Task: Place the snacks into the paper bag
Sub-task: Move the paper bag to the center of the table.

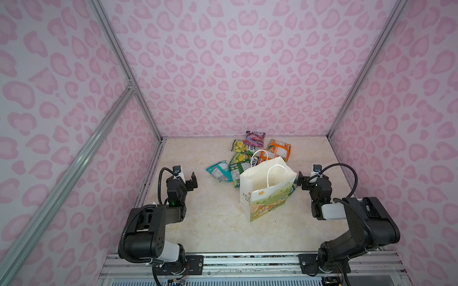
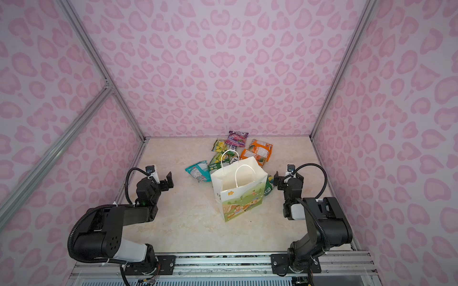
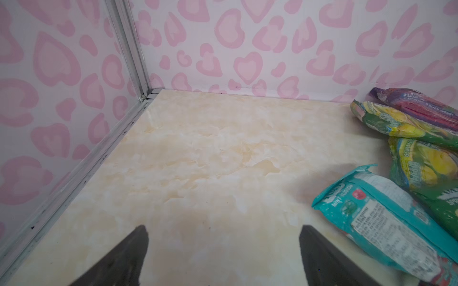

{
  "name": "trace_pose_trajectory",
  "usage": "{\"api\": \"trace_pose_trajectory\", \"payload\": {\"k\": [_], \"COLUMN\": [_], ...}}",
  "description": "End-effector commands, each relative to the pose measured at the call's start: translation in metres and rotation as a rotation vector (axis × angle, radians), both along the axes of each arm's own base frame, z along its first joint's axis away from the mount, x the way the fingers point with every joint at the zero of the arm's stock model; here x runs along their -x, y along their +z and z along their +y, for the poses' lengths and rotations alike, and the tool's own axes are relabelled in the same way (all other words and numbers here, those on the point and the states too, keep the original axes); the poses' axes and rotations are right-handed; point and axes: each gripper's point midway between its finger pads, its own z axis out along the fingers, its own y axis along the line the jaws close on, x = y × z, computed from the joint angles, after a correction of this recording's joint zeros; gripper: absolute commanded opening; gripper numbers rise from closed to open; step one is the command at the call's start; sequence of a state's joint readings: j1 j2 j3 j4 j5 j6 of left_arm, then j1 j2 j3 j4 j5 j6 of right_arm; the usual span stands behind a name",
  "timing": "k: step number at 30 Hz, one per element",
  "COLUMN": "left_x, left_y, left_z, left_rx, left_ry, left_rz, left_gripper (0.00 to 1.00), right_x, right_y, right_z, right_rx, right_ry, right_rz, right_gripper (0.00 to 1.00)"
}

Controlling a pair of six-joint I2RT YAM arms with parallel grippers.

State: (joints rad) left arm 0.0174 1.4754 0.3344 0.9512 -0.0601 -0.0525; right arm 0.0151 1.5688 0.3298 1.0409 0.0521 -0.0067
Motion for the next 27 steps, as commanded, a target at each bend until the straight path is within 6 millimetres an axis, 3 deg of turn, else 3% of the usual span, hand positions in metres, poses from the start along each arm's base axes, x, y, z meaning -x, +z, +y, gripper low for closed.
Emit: {"api": "trace_pose_trajectory", "payload": {"k": [1, 27], "left_x": [-0.0018, -0.0018], "left_y": [0.005, 0.0053], "left_z": [-0.0003, 0.0001], "left_rx": [-0.009, 0.001], "left_ry": [-0.005, -0.009], "left_rz": [-0.018, -0.02], "left_gripper": [0.98, 0.98], "right_x": [-0.0002, 0.0004], "right_y": [0.0003, 0.0003], "right_z": [0.0003, -0.002], "right_rx": [-0.007, -0.036], "right_ry": [0.0, 0.013], "right_rz": [-0.002, -0.01], "right_gripper": [0.99, 0.99]}}
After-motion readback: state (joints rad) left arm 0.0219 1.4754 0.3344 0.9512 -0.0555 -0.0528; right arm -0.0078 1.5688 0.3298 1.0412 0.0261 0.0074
